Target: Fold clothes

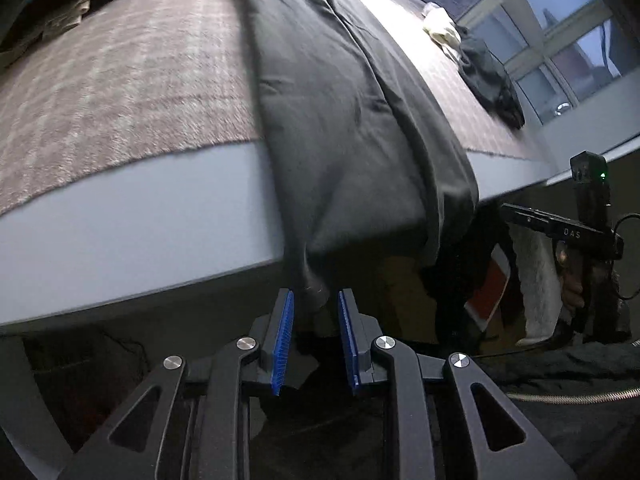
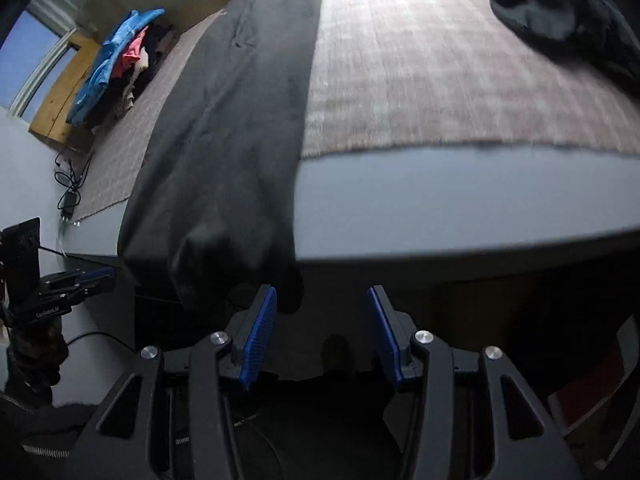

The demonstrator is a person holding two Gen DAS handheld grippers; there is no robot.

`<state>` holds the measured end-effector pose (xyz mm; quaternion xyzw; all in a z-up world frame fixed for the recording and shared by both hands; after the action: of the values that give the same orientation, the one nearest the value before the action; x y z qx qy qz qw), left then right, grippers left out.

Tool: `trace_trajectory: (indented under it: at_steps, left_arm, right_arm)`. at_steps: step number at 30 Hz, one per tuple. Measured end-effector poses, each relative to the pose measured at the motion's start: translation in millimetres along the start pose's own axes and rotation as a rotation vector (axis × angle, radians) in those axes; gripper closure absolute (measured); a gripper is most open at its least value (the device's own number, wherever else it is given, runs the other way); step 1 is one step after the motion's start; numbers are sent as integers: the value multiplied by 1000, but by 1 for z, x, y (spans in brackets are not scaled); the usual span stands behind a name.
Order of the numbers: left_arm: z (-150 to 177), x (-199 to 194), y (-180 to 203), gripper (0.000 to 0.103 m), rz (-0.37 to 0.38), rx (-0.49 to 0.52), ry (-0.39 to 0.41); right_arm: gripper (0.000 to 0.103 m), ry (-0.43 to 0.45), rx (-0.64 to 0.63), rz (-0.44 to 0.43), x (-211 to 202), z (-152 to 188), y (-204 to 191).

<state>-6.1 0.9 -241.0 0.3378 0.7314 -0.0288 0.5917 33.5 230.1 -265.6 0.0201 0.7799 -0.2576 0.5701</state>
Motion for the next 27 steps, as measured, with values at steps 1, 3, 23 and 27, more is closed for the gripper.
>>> trace_trajectory:
  at_steps: [1, 3, 23, 27]
  left_arm:
    - [0, 3, -1, 77, -2, -4, 0]
    - [-1, 10, -4, 77, -8, -8, 1]
    - [-8, -11, 15, 98, 94, -12, 67]
    - [-8, -23, 14, 98, 90, 11, 81]
  right_arm:
    - [55, -3, 10, -19, 4, 1, 1]
    - [54, -11, 31, -57, 12, 3, 2]
    - [99, -182, -116, -318, 23, 5, -18]
    - [99, -164, -162, -281, -2, 1, -15]
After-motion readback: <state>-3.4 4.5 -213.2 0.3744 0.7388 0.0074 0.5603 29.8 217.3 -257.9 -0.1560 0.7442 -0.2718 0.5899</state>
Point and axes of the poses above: each gripper's, at about its wrist camera, not at the fingertips, and x roughly the way its jaws point, y to its right, z to its underside, the point moved 6 cm from there along x, roughly the way its jaws point, and after that the axes turned 7 degrees about x, right-handed, at the moved point
